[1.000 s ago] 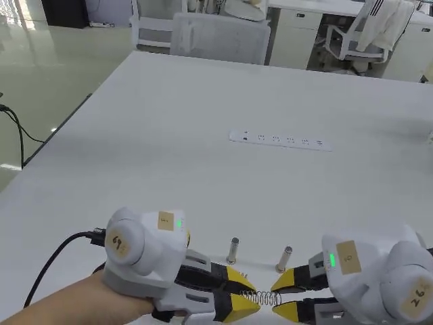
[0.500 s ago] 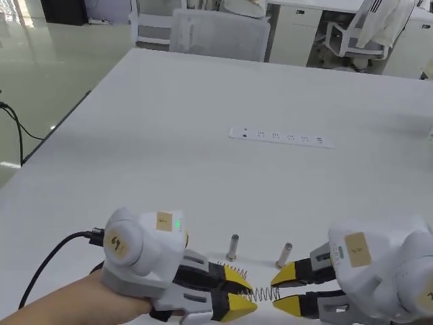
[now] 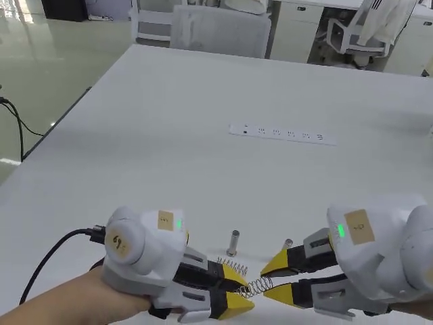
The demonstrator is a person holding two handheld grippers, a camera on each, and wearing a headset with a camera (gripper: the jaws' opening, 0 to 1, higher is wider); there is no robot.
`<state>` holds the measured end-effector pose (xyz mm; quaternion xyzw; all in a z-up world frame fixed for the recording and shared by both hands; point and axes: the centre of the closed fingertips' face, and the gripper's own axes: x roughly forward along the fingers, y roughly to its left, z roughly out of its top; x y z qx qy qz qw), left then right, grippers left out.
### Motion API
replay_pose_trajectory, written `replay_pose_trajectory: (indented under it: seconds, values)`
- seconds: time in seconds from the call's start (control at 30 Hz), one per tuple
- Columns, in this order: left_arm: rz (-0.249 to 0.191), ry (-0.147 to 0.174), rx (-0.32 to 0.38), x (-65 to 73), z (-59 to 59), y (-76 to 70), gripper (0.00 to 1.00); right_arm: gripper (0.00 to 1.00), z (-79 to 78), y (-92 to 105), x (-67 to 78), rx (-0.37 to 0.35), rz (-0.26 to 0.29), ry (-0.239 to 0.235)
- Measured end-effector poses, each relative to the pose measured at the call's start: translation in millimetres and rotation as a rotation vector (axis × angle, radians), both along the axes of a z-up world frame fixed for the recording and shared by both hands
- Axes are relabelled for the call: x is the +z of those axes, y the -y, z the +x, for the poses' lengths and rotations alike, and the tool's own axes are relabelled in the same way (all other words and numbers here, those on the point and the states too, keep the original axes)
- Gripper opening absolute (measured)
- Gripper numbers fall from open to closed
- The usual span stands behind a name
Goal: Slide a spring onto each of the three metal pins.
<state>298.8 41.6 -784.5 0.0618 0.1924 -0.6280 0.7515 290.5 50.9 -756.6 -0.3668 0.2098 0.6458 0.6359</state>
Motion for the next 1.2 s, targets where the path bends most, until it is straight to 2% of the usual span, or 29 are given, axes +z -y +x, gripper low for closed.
replay_pose_trajectory:
  seconds: [0.27,0.37,0.43,0.77,0.9,1.07,1.2]
  values:
    - [0.004,0.01,0.003,-0.3,0.1,-0.5,0.02,0.07,0.2,-3.5,2.7,-0.019,0.032,-0.029]
    - [0.004,0.014,-0.002,0.2,-1.4,1.0,0.02,0.07,-0.4,-9.3,7.8,-0.042,0.084,-0.063]
    - [0.012,0.021,0.004,-0.9,-0.1,1.1,0.02,0.07,1.2,-7.8,5.3,-0.039,0.062,-0.05]
    - [0.035,0.024,0.002,-4.1,-0.1,-2.0,0.02,0.07,-0.7,-13.2,3.0,-0.038,0.071,-0.021]
    - [0.022,0.024,0.002,-1.5,-0.7,-0.5,0.02,0.07,0.6,-20.4,9.8,-0.055,0.121,-0.037]
    - [0.023,0.027,0.001,-0.7,-1.4,2.0,0.02,0.07,0.3,-25.2,10.7,-0.043,0.123,-0.024]
    - [0.018,0.028,0.002,0.6,-2.4,2.2,0.03,0.07,-1.7,-29.9,11.9,-0.028,0.134,0.005]
